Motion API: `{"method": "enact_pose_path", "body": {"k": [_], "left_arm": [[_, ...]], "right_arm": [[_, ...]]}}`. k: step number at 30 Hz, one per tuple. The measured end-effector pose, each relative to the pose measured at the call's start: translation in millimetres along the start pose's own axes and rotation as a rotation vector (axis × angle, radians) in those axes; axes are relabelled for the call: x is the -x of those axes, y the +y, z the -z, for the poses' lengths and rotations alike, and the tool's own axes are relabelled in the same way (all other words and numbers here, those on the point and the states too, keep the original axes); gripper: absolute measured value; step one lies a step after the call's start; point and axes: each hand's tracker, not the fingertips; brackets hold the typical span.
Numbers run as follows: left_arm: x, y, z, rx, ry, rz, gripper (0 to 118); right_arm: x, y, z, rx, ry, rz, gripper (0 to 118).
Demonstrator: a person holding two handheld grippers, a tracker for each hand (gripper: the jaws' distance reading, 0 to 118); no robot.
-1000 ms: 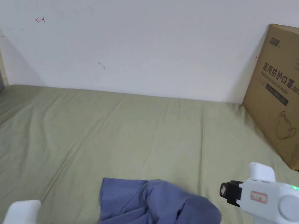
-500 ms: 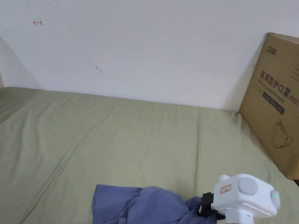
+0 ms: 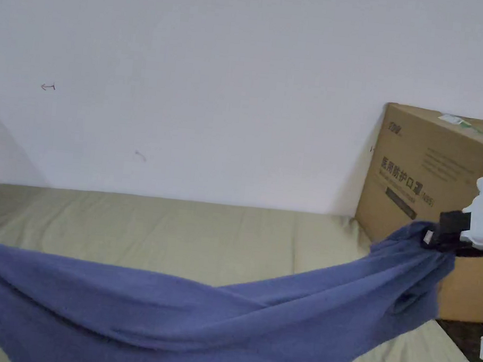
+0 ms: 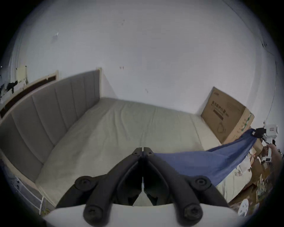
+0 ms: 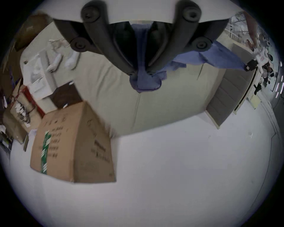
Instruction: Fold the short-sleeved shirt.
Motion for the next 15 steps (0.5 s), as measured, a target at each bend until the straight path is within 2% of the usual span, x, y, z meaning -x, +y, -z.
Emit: {"method": "enact_pose_path", "body": {"k": [4, 6, 9, 15], "left_arm": [[14.5, 64.4, 8.2, -0.040, -0.019, -0.028, 0], [28.3, 97.7, 33.5, -0.056, -0.017, -0.026, 0], [17.6, 133.6, 47.8, -0.101, -0.022, -0.010, 0], [12.6, 162.8, 97.0, -0.183, -0.079, -0.117, 0]], "right_arm": [[-6.7, 48.4, -23.5, -0.099, -0.045, 0.003, 4], [-8.8, 71.8, -29.9, -0.139, -0.047, 0.038, 4], [-11.1, 102.0, -29.0, -0.217, -0.050, 0.092, 4], [-21.7, 121.3, -25.0, -0.372, -0.071, 0.141, 4]]}}
